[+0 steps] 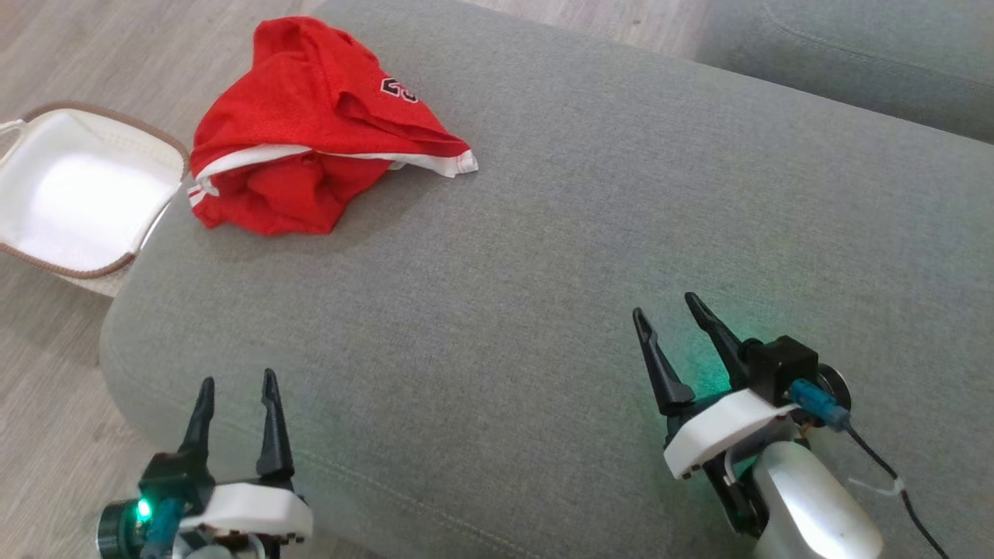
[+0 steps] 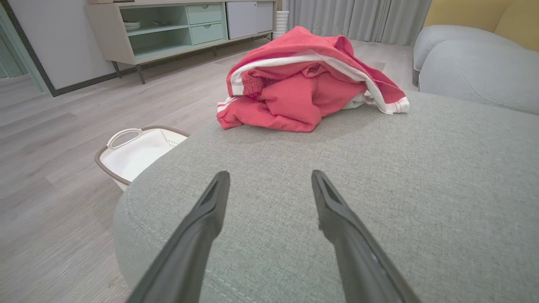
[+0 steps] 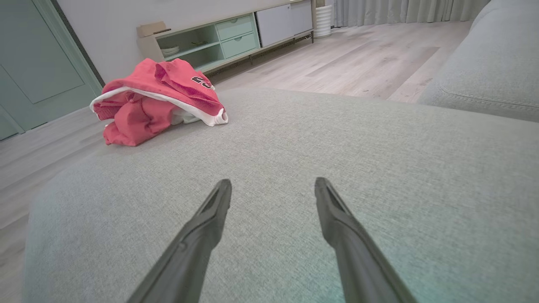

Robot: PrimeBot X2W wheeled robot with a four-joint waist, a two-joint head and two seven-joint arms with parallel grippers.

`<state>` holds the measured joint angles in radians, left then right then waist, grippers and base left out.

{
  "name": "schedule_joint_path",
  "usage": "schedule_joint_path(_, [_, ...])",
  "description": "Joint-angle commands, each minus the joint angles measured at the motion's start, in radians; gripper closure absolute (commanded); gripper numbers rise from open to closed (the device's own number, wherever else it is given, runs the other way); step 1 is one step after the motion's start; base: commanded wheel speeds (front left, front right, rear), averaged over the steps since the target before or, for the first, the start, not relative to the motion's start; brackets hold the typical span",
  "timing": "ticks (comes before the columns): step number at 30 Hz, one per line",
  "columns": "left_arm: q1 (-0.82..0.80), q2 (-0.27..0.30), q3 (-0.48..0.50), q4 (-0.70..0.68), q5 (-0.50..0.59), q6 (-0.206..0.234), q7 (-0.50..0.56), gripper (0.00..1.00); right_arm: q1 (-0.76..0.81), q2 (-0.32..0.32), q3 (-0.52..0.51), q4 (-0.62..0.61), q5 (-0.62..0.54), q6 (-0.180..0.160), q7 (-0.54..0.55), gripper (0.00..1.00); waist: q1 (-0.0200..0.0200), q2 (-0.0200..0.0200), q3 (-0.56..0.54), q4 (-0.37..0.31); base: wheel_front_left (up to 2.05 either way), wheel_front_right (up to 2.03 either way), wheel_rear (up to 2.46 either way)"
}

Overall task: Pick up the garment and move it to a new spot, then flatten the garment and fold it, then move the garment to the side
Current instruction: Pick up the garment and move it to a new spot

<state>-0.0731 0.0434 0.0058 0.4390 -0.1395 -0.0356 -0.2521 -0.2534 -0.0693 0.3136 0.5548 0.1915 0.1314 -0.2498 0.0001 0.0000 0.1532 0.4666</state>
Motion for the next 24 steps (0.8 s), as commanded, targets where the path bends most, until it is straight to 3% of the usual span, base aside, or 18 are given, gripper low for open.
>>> schedule_joint_path(1, [-0.023, 0.007, 0.048, -0.038, 0.009, -0.004, -0.010, 0.00, -0.030, 0.007, 0.024, -0.024, 0.009, -0.001, -0.012, 0.00, -0.0001, 0.0000, 0.000, 0.003, 0.00, 0.00, 0.00])
schedule_joint_path(5, [-0.056, 0.008, 0.092, -0.045, 0.010, 0.002, -0.010, 0.00, -0.027, 0.000, 0.023, -0.025, 0.015, -0.001, -0.012, 0.00, -0.0001, 0.0000, 0.006, 0.000, 0.00, 0.00, 0.00])
schedule_joint_path(12, [-0.191, 0.071, 0.128, -0.049, 0.013, -0.038, -0.010, 0.00, -0.018, 0.001, 0.036, -0.043, 0.026, -0.001, -0.012, 0.00, -0.0001, 0.0000, 0.036, -0.030, 0.00, 0.00, 0.00])
schedule_joint_path(20, [-0.489, 0.222, 0.088, 0.122, -0.015, -0.087, 0.047, 0.00, -0.038, -0.015, 0.066, -0.081, 0.021, -0.001, -0.012, 0.00, -0.0001, 0.0000, 0.097, -0.100, 0.00, 0.00, 0.00])
schedule_joint_path(24, [-0.619, 0.264, 0.061, 0.222, -0.068, -0.093, 0.102, 0.00, -0.052, -0.025, 0.075, -0.107, 0.019, -0.001, -0.012, 0.00, -0.0001, 0.0000, 0.127, -0.143, 0.00, 0.00, 0.00])
